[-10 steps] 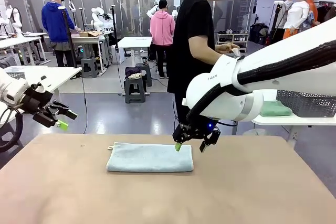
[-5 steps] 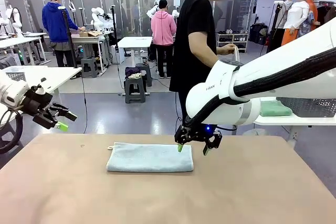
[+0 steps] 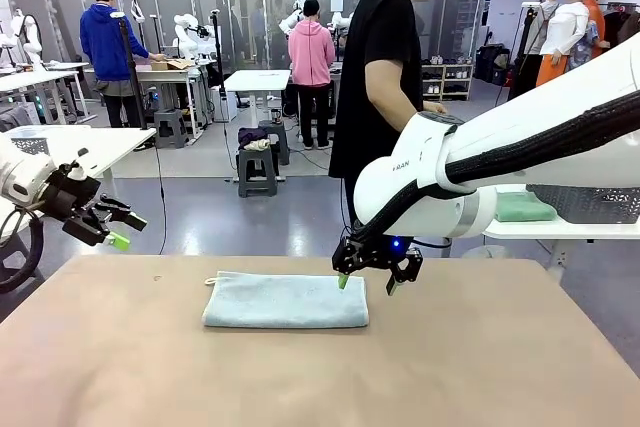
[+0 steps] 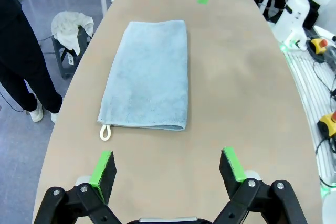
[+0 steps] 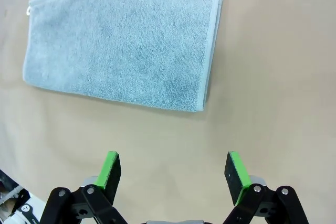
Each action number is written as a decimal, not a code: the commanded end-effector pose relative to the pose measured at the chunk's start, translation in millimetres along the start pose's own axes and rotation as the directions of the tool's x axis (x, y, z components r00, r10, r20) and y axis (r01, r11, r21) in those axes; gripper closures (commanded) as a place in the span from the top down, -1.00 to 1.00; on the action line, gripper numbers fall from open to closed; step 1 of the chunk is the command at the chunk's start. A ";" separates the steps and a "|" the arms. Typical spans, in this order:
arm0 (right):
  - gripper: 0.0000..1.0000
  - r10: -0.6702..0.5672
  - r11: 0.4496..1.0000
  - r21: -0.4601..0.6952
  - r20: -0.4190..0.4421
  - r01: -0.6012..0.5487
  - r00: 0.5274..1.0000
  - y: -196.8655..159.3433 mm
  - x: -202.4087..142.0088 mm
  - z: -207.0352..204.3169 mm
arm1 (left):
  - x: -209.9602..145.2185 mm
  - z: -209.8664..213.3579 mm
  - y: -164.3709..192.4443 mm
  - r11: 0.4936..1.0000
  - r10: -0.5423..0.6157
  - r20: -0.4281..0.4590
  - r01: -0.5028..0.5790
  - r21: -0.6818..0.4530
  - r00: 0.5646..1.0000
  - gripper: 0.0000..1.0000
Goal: Fold the towels and place them in the basket.
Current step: When a person lays out a Towel with hook on the table, fold it in half twice.
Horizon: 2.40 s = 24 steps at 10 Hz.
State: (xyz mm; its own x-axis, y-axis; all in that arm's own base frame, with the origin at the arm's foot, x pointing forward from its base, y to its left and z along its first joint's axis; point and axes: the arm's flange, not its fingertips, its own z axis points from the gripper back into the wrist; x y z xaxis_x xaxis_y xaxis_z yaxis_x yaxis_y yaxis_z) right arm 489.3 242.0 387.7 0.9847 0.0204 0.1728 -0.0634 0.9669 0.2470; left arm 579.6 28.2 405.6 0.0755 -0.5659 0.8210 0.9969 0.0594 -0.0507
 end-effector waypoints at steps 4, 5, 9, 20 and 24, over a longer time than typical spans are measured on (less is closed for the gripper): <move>1.00 -0.016 1.000 -0.023 0.012 0.016 1.000 1.9 -0.2 -10.5 | -6.9 5.0 3.3 0.996 0.054 0.158 -0.042 -0.076 0.986 1.00; 1.00 -0.029 0.997 -0.070 0.029 0.031 0.999 4.8 0.6 -14.3 | -8.9 2.8 3.8 0.995 0.068 0.146 -0.056 -0.082 0.987 1.00; 1.00 -0.072 0.990 -0.114 0.072 0.079 0.995 14.2 22.5 -46.7 | -8.4 -1.9 -4.5 0.997 0.048 0.123 -0.041 -0.064 0.991 1.00; 0.55 -0.131 0.972 -0.184 0.098 0.147 0.987 10.8 75.3 -105.3 | -8.4 -1.9 -4.5 0.997 0.048 0.123 -0.041 -0.064 0.991 1.00; 0.55 -0.141 0.968 -0.193 0.093 0.157 0.986 4.4 80.3 -111.7 | -8.4 -1.9 -4.5 0.997 0.048 0.123 -0.041 -0.064 0.991 1.00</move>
State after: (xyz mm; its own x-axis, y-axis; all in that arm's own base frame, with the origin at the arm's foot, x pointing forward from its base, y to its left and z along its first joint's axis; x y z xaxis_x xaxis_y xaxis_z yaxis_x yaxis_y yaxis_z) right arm 580.4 268.1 296.9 0.9702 -0.1087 0.2167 0.0870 0.9904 0.1073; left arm 574.9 32.1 394.3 0.1289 -0.4532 0.8820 0.9910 0.0262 -0.1314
